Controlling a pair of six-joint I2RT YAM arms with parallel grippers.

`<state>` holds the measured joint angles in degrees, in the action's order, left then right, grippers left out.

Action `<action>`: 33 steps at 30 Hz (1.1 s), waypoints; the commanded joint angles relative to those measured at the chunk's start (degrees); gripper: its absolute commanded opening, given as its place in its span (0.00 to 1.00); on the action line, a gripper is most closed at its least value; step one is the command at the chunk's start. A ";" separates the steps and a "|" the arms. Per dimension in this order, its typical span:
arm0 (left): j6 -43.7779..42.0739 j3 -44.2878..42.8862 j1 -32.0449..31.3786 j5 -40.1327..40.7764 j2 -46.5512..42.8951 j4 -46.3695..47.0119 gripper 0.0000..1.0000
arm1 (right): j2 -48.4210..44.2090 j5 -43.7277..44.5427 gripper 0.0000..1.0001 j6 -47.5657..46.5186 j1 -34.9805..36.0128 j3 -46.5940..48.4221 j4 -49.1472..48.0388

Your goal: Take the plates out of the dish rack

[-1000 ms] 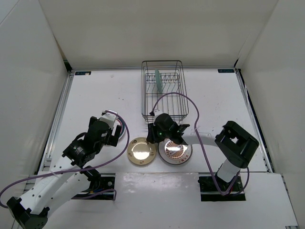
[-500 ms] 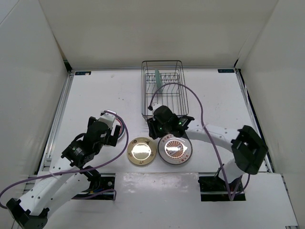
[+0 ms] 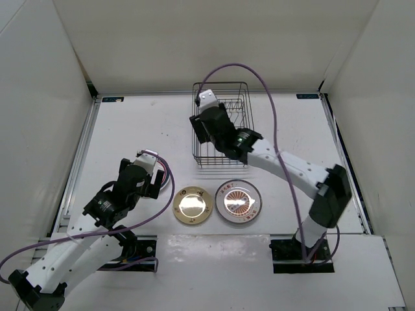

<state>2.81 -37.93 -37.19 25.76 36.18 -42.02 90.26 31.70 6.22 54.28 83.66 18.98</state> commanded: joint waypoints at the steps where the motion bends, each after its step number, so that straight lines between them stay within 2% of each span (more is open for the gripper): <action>1: 0.27 0.05 0.19 -0.62 -0.94 0.10 0.99 | 7.46 10.39 0.73 -9.98 -1.80 6.42 -5.97; 5: 0.35 0.05 0.19 -1.41 -1.29 0.18 0.99 | 17.55 12.24 0.71 -14.82 -3.74 14.93 -11.50; 9: 0.44 -0.21 0.19 -2.20 -1.64 0.18 0.99 | 29.06 12.94 0.68 -17.28 -6.90 26.18 -11.16; 15: 0.53 -0.12 0.28 -2.20 -2.26 0.27 0.99 | 37.69 10.58 0.63 -18.35 -10.51 37.78 -10.81; 25: 0.18 -0.21 0.19 -2.29 -2.08 0.19 0.99 | 44.65 1.79 0.55 -14.83 -15.61 41.24 -9.31; 33: 0.09 -0.12 0.28 -1.85 -2.17 0.18 0.99 | 47.55 1.86 0.55 -13.78 -16.22 40.71 -8.79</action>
<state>2.83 -37.93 -37.19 23.99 34.30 -42.02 136.73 33.76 -8.64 38.00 122.48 10.52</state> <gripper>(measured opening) 0.993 0.553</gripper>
